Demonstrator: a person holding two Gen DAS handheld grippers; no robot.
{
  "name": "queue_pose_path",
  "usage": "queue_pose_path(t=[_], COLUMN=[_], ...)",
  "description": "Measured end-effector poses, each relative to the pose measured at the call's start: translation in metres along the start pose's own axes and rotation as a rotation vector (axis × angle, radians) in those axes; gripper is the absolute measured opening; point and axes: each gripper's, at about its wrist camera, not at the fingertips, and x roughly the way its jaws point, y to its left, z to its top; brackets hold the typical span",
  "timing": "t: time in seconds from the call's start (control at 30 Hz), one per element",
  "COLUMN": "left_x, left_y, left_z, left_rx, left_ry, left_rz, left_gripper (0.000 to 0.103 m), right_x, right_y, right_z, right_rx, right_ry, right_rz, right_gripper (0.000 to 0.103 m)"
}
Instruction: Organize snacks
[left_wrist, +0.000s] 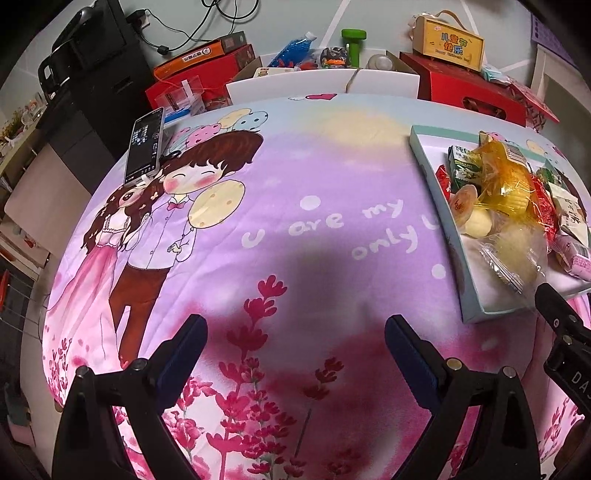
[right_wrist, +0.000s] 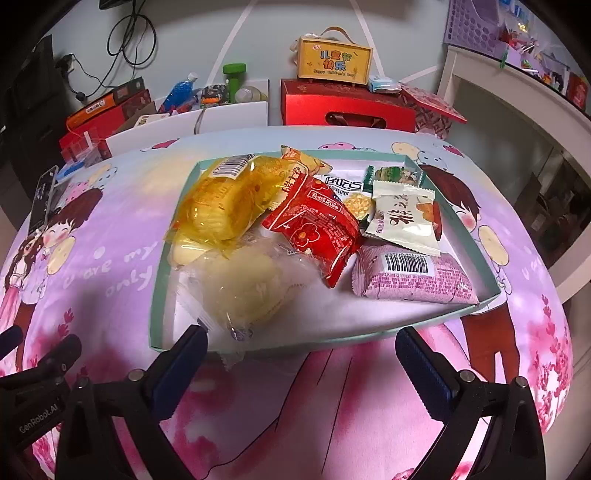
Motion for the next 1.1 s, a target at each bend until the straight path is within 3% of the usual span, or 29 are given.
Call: queue_pose_path(t=[1.1], left_x=[-0.0003], left_y=[0.0013], left_z=[-0.0004], left_rx=[-0.012], left_ry=[0.005], left_rz=[0.002], left_gripper=[0.097], right_x=[0.0051], right_y=[-0.0003], right_z=[-0.002], right_rx=[-0.001], right_ry=[0.025], right_rz=[0.027], right_gripper=[0.103])
